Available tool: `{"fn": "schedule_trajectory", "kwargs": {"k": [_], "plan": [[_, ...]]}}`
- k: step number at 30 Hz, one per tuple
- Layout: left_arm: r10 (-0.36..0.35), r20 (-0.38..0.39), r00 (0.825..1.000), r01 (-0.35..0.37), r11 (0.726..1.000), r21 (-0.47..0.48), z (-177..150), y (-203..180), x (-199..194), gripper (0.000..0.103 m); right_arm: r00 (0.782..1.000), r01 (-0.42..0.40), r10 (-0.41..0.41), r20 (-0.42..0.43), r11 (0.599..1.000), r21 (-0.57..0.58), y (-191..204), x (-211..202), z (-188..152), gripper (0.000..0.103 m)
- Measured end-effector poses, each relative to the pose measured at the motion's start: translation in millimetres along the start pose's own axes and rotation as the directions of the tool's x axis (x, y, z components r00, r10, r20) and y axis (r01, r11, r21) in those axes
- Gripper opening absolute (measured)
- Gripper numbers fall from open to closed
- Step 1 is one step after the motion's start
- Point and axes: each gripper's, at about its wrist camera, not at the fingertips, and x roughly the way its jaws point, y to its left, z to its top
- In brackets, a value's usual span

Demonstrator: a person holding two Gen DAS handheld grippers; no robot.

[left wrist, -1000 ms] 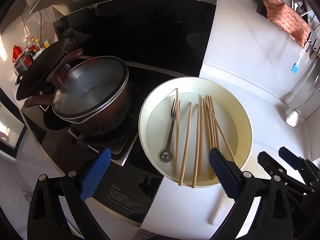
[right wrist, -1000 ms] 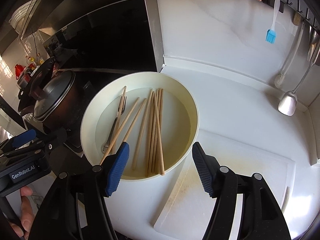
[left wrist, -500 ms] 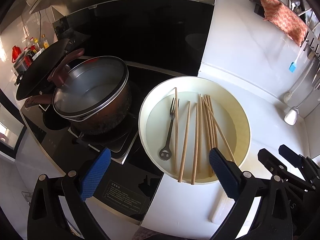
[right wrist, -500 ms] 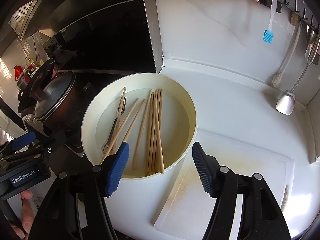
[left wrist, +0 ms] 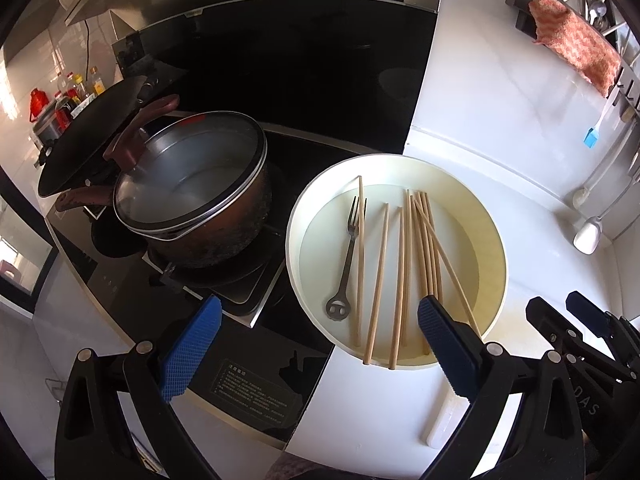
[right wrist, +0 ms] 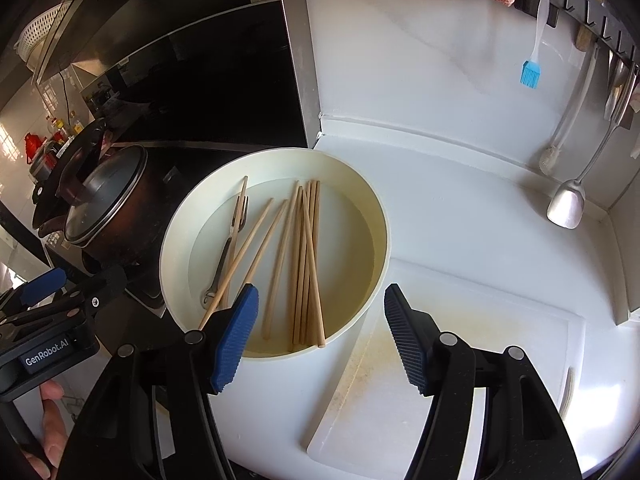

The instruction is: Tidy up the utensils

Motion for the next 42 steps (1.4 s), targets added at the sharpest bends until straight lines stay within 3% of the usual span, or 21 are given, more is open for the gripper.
{"fn": "schedule_trajectory", "kwargs": {"k": [42], "plan": [[-0.009,0.003,1.0,0.009,1.0,-0.007,-1.3,2.9,1.4,0.097,1.0,0.011,-0.011,0.005,1.0,-0.001,1.7,-1.7,-3.7,0.063]]}}
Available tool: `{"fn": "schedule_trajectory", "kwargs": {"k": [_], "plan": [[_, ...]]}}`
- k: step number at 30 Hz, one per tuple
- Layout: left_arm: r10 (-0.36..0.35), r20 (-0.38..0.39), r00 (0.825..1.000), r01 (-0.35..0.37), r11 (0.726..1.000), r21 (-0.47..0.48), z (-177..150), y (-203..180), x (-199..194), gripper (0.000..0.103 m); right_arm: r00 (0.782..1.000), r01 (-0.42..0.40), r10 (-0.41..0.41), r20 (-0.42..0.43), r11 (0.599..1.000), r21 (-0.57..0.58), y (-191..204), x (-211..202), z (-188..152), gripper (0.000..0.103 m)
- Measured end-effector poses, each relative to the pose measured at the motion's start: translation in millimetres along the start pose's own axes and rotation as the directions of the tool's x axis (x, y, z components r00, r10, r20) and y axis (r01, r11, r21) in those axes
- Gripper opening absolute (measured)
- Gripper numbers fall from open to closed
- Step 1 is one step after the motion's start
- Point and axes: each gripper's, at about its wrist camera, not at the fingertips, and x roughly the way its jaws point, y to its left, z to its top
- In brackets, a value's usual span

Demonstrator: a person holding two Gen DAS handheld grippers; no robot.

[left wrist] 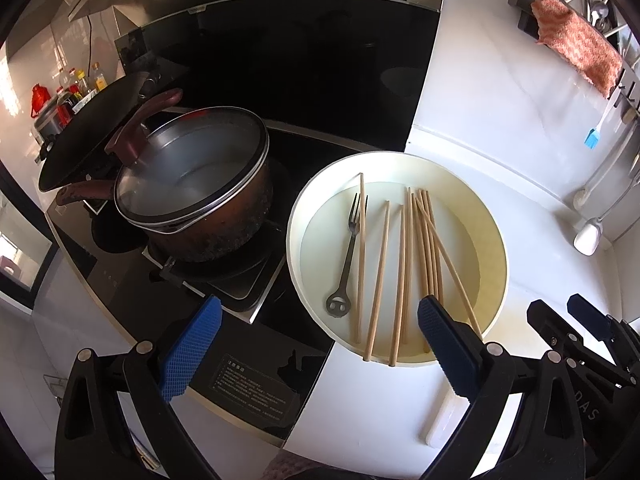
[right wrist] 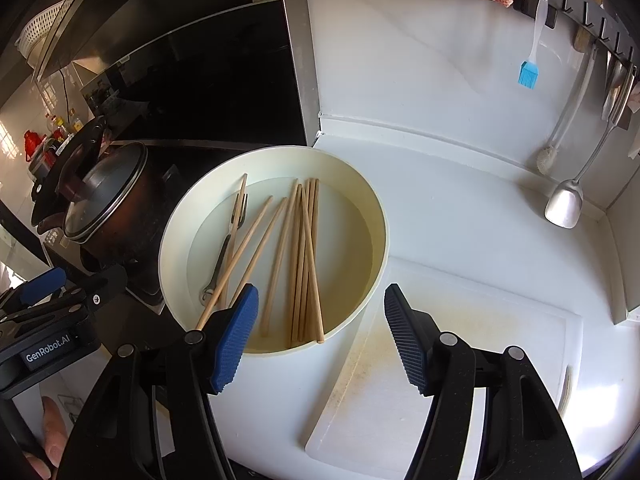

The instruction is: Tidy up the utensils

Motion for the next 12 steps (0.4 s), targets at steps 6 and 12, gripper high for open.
{"fn": "schedule_trajectory", "kwargs": {"k": [6,12], "plan": [[-0.01,-0.014,1.0,0.01,1.0,-0.016,2.1,2.6,1.0,0.097,1.0,0.0,0.0,0.0,1.0,0.001,0.3,0.2,-0.2,0.063],[-0.008,-0.051,0.999,0.006,0.999,-0.043,2.9,7.7,7.5,0.097,1.0,-0.008,0.008,-0.003,1.0,0.001,0.5,-0.2,-0.7,0.063]]}}
